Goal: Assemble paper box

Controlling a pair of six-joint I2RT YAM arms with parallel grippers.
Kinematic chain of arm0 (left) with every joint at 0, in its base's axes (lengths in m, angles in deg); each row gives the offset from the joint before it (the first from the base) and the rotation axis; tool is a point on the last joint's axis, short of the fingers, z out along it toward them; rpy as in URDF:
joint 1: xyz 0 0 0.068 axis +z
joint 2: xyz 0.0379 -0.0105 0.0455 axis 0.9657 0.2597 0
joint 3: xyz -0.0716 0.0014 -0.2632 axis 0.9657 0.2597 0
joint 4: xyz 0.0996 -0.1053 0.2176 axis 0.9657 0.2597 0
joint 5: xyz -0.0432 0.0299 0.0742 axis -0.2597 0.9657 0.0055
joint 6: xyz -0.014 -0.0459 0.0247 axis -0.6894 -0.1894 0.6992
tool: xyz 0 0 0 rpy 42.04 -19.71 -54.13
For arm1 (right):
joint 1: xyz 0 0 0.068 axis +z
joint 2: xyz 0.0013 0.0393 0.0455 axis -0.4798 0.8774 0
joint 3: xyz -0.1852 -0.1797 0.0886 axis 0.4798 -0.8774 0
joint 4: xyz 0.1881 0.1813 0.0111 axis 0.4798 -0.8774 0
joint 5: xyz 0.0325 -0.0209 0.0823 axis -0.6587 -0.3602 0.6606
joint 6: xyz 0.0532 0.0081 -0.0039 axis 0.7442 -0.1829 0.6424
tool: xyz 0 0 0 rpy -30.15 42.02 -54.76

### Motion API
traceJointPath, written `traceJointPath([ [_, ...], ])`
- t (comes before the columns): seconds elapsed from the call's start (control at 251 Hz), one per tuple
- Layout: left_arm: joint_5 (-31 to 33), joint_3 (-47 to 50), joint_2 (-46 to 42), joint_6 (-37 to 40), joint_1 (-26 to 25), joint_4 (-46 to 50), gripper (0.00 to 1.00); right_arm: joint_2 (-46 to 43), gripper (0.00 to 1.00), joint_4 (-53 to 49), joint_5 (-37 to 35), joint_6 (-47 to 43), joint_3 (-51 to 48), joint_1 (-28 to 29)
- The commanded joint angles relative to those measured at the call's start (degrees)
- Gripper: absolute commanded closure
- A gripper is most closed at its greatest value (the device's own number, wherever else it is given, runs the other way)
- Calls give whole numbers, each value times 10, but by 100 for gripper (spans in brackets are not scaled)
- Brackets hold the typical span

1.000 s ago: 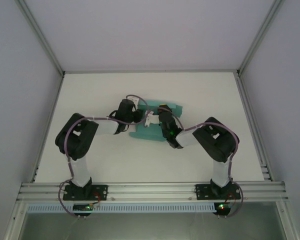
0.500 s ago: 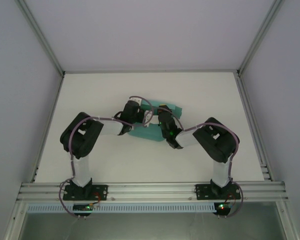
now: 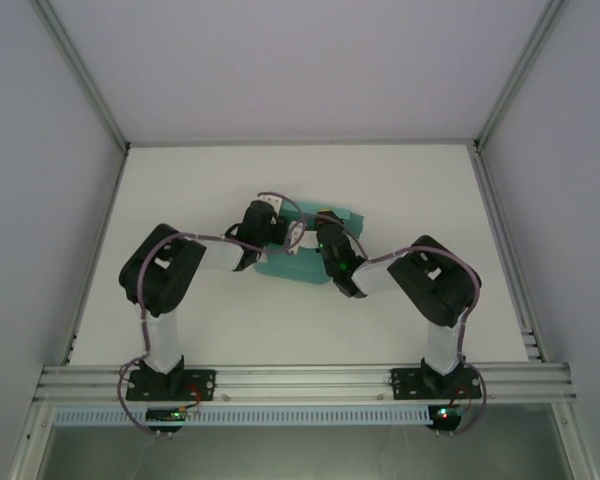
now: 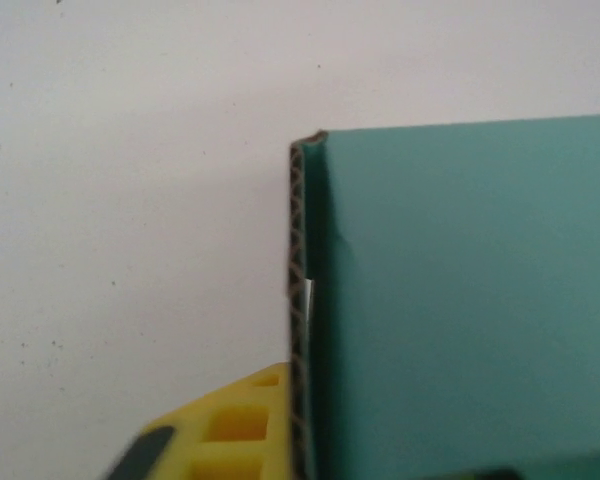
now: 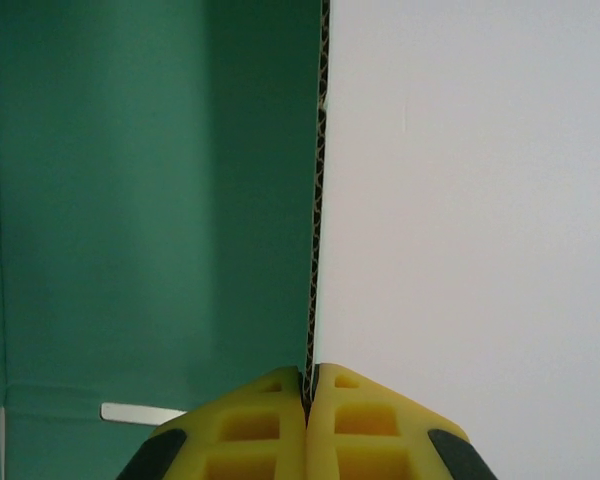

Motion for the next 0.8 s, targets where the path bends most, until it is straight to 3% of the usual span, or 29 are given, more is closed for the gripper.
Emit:
traceJointPath([
  [0.0, -9, -26, 0, -7, 8, -15, 100, -11, 98, -63, 23, 46, -14, -2],
  [0.104, 1, -15, -8, -7, 9, -20, 100, -49, 88, -114, 28, 117, -6, -14],
  [0.227, -7, -5, -28, -16, 12, -10, 100, -121, 44, -242, 49, 257, 10, -36],
  [0.311, -29, 1, -48, -29, 19, 0, 100, -189, 16, -347, 100, 372, 16, -58],
  [0.383, -90, 7, -69, -53, 36, 11, 100, -252, 2, -462, 197, 482, 27, -94],
  [0.479, -200, 17, -93, -91, 68, 6, 100, -314, 1, -546, 354, 573, 28, -159],
  [0.571, -285, 26, -111, -100, 84, 0, 100, -336, 3, -564, 453, 619, 30, -206],
  [0.798, -333, 12, -128, -92, 84, 43, 100, -302, 24, -617, 572, 668, 115, -215],
])
